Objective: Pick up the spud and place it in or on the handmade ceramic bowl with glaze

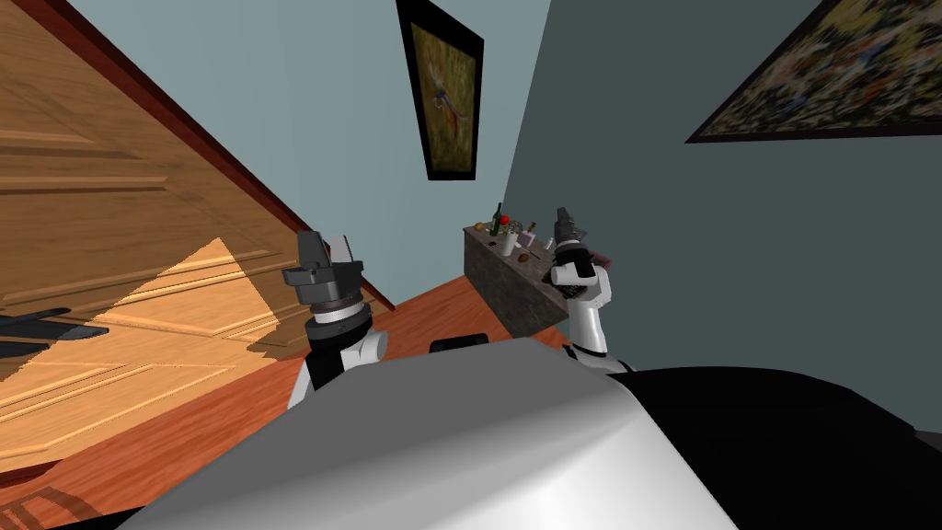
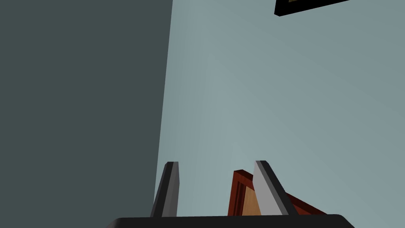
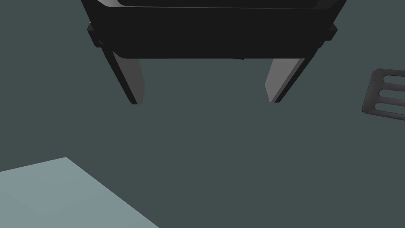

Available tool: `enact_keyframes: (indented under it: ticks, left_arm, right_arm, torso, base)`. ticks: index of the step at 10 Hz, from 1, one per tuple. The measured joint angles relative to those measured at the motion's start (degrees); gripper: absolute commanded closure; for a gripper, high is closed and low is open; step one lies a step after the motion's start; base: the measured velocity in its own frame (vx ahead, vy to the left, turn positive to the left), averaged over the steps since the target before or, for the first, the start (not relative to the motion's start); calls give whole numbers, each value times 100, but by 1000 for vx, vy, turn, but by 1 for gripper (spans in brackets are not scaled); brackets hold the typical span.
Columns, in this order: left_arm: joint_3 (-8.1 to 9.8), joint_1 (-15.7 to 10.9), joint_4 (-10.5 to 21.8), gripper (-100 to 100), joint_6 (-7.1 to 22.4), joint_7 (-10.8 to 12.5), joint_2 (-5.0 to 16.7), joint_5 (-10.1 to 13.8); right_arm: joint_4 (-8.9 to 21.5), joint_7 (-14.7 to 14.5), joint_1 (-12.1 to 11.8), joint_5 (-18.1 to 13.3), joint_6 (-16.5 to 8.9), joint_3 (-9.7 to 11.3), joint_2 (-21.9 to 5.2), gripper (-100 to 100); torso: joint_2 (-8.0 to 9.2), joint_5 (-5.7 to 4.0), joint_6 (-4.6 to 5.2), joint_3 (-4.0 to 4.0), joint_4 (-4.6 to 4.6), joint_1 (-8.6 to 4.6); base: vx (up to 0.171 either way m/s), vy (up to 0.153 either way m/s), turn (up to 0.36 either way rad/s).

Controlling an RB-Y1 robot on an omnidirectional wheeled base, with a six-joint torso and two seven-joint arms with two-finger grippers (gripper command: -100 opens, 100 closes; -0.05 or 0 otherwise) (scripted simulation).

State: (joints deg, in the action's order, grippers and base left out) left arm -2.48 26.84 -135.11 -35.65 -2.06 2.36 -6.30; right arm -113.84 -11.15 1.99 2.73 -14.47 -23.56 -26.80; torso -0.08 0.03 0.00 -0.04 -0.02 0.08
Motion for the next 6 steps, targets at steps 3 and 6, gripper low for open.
enact_keyframes:
  ticks: [3, 6]
  left_arm:
    - [0, 0, 0, 0, 0, 0, 0, 0]
    - [0, 0, 0, 0, 0, 0, 0, 0]
  right_arm:
    - [176, -144, 164, 121, -473, -111, -255, -100]
    - [367, -331, 326, 151, -875, -170, -373, -100]
  torso:
    - [-3, 0, 0, -2, -1, 2]
    - [-4, 0, -1, -3, -1, 0]
  base:
    - [12, 30, 17]
    - [13, 24, 24]
